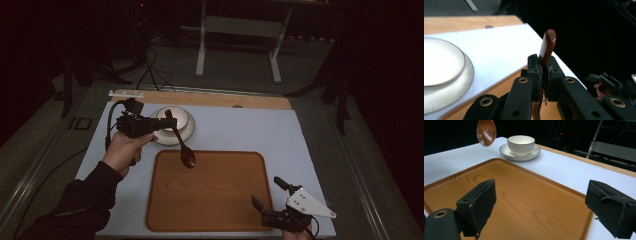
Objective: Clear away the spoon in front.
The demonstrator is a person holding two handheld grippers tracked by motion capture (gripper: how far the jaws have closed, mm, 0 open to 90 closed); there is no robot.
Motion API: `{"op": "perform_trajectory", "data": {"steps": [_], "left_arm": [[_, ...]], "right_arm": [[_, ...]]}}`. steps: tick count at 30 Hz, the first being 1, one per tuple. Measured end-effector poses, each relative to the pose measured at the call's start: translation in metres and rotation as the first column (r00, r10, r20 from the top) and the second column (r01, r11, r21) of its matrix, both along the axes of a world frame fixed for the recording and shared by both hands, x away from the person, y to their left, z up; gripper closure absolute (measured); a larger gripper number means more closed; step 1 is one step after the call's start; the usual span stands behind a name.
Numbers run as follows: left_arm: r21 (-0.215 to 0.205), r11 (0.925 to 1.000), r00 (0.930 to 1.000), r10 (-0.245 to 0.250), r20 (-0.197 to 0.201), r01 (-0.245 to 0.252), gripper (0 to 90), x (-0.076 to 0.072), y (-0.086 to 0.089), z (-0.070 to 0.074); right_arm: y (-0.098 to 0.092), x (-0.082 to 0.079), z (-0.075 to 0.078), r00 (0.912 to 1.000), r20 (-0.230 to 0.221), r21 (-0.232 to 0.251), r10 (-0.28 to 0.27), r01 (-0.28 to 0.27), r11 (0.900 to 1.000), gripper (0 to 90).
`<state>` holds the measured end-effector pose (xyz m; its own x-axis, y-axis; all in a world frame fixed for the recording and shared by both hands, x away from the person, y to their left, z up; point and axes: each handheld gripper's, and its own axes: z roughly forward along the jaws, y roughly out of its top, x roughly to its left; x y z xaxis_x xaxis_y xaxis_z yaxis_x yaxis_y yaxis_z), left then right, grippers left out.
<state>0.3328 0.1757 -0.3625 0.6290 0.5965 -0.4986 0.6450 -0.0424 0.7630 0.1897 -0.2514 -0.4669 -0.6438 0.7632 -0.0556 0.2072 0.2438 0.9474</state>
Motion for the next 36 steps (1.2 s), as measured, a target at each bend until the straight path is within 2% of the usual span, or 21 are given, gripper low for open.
{"op": "perform_trajectory", "data": {"steps": [7,14,17,18,20,21,24,28,29,30,32,36], "left_arm": [[0.028,0.9974,0.9974,-0.066,-0.029,0.067,84.1,-0.004,-0.01,-0.011],[0.064,0.9871,0.9877,-0.142,-0.065,0.147,84.1,-0.01,-0.021,-0.029],[0.063,0.9825,0.9809,-0.169,-0.097,0.175,84.1,-0.011,-0.023,-0.038],[0.062,0.9782,0.9759,-0.191,-0.104,0.198,84.0,-0.011,-0.024,-0.04],[0.076,0.9716,0.9706,-0.215,-0.108,0.224,84.0,-0.012,-0.026,-0.044],[0.075,0.9658,0.9634,-0.238,-0.123,0.248,84.0,-0.012,-0.027,-0.047],[0.094,0.9577,0.9555,-0.258,-0.144,0.272,84.0,-0.014,-0.032,-0.053],[0.094,0.9564,0.9509,-0.258,-0.171,0.276,84.0,-0.016,-0.037,-0.062],[0.095,0.9524,0.9471,-0.271,-0.172,0.29,84.0,-0.016,-0.038,-0.064],[0.104,0.9499,0.9464,-0.275,-0.169,0.295,84.0,-0.017,-0.039,-0.066],[0.093,0.9458,0.9381,-0.29,-0.19,0.311,84.0,-0.018,-0.042,-0.072],[0.076,0.946,0.931,-0.292,-0.219,0.315,83.9,-0.019,-0.044,-0.084]], "right_arm": [[0.0,0.0,0.0,1.0,0.002,0.0,-0.001,0.001,1.0,9.9],[0.0,-0.001,0.0,1.0,0.0,-0.002,0.001,-0.001,1.0,9.9],[0.001,-0.001,0.0,1.0,-0.003,-0.003,0.0,0.0,1.0,9.9],[0.001,0.0,0.0,1.0,-0.004,-0.004,0.001,-0.001,1.0,9.9],[0.001,0.0,-0.001,1.0,-0.006,-0.004,0.002,-0.002,1.0,9.9],[0.001,0.0,-0.001,1.0,-0.007,-0.005,0.003,-0.003,1.0,9.9],[0.002,0.0,-0.001,1.0,-0.009,-0.009,0.004,-0.005,1.0,9.9],[0.002,0.0,-0.001,1.0,-0.008,-0.01,0.006,-0.006,1.0,9.9],[0.002,0.0,-0.001,0.9999,-0.01,-0.008,0.006,-0.006,1.0,9.9],[0.002,0.0,-0.001,0.9999,-0.012,-0.008,0.005,-0.005,1.0,9.9],[0.002,0.0,-0.001,0.9999,-0.011,-0.008,0.006,-0.006,1.0,9.9],[0.002,0.001,-0.002,0.9998,-0.016,-0.008,0.006,-0.007,1.0,9.9]]}}
